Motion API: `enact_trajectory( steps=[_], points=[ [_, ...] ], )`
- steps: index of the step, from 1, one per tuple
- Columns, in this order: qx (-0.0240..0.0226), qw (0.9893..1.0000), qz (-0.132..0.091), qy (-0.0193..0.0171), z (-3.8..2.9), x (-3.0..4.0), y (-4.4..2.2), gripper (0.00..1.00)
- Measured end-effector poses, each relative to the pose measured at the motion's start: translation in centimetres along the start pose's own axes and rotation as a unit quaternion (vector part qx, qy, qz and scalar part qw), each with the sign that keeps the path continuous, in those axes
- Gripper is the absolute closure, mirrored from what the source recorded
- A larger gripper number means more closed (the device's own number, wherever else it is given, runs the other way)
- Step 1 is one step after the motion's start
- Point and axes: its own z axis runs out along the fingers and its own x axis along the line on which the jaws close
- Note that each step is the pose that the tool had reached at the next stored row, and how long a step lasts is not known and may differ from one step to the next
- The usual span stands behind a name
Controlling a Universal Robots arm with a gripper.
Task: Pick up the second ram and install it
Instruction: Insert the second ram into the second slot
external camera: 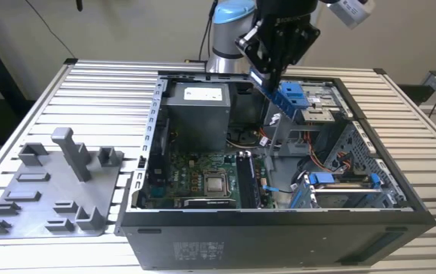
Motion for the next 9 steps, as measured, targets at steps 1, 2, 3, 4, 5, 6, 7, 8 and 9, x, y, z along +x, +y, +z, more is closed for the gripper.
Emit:
enact_trajectory(
  steps=[1,2,3,4,5,6,7,8,9],
  points=[
    [0.0004,1.0,0.007,0.0002,0.01,0.0,0.0,0.86],
    [0.0007,0.9999,0.013,0.0003,0.02,0.0,0.0,0.86],
    [0.0011,0.9998,0.02,0.0004,0.03,0.0,0.0,0.86],
    [0.0015,0.9996,0.027,0.0006,0.03,0.0,0.0,0.86],
    [0.0018,0.9994,0.033,0.0007,0.05,0.0,0.0,0.86],
    [0.0022,0.9992,0.04,0.0009,0.05,0.0,0.0,0.86],
    [0.0025,0.9989,0.046,0.001,0.06,0.0,0.0,0.86],
    [0.0029,0.9986,0.053,0.0011,0.07,0.0,0.0,0.86],
    [0.0033,0.9982,0.06,0.0013,0.09,0.0,0.0,0.86]
  ],
)
